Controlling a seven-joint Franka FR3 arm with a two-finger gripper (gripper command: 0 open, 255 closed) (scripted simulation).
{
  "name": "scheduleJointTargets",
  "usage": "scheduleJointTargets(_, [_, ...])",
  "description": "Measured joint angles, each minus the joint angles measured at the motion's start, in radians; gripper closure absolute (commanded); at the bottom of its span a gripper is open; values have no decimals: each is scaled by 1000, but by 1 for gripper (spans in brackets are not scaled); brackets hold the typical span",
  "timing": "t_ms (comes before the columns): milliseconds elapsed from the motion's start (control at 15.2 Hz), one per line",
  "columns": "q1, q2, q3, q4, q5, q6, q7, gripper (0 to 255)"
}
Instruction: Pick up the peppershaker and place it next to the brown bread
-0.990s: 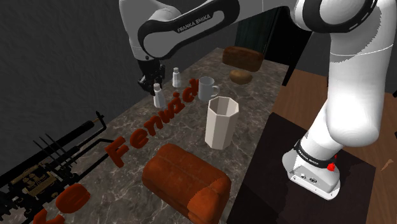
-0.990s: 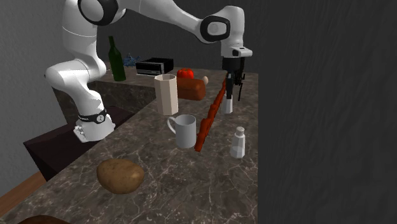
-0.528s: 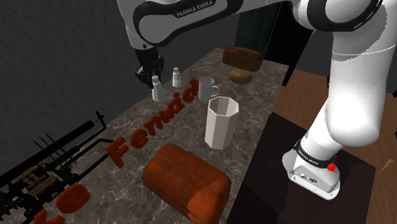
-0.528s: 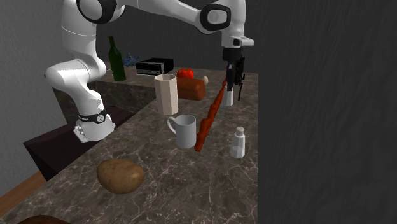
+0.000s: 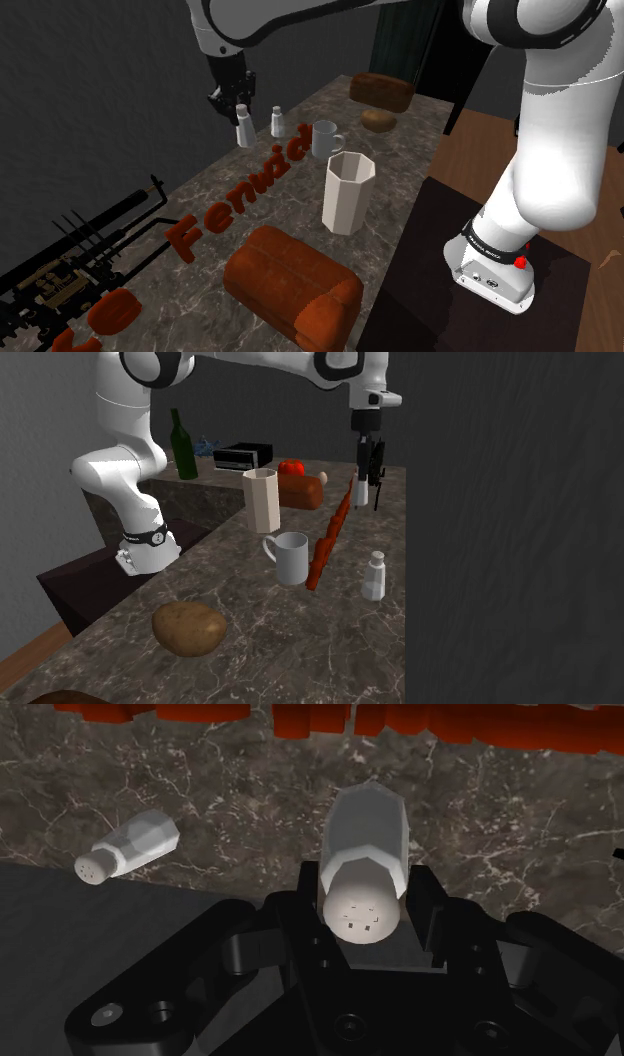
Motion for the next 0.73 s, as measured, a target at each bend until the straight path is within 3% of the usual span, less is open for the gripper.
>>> scheduleJointTargets(726, [19,13,3,169,1,-155,-22,255])
